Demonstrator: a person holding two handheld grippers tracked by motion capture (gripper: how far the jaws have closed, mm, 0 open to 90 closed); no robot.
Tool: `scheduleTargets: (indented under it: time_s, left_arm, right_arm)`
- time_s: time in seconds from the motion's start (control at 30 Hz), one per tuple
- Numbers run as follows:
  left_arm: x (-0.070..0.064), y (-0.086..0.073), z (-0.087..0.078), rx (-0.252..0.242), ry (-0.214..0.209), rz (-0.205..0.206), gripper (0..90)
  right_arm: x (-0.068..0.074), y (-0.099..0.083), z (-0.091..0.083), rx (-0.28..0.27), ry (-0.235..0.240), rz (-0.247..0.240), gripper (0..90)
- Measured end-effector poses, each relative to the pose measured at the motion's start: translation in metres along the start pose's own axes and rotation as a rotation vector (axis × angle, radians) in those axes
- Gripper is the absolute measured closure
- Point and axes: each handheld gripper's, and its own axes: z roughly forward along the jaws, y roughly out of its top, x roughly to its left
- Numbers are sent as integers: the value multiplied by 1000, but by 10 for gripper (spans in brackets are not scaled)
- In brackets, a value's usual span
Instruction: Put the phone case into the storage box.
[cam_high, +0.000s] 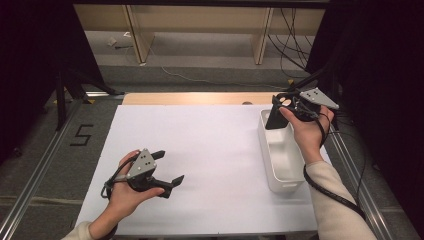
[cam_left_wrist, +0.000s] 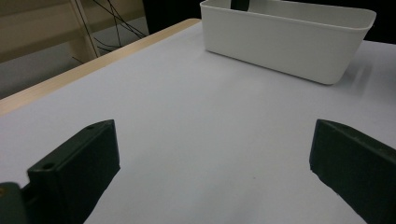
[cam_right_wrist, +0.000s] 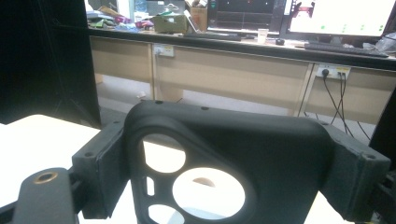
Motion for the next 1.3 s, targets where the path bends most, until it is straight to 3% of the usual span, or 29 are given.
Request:
scheduleTargets:
  time_s: [1.3]
  left_arm:
    - [0,0,0,-2,-1,1,12]
  right_arm:
    - [-3,-5,17,23,-15,-8,160]
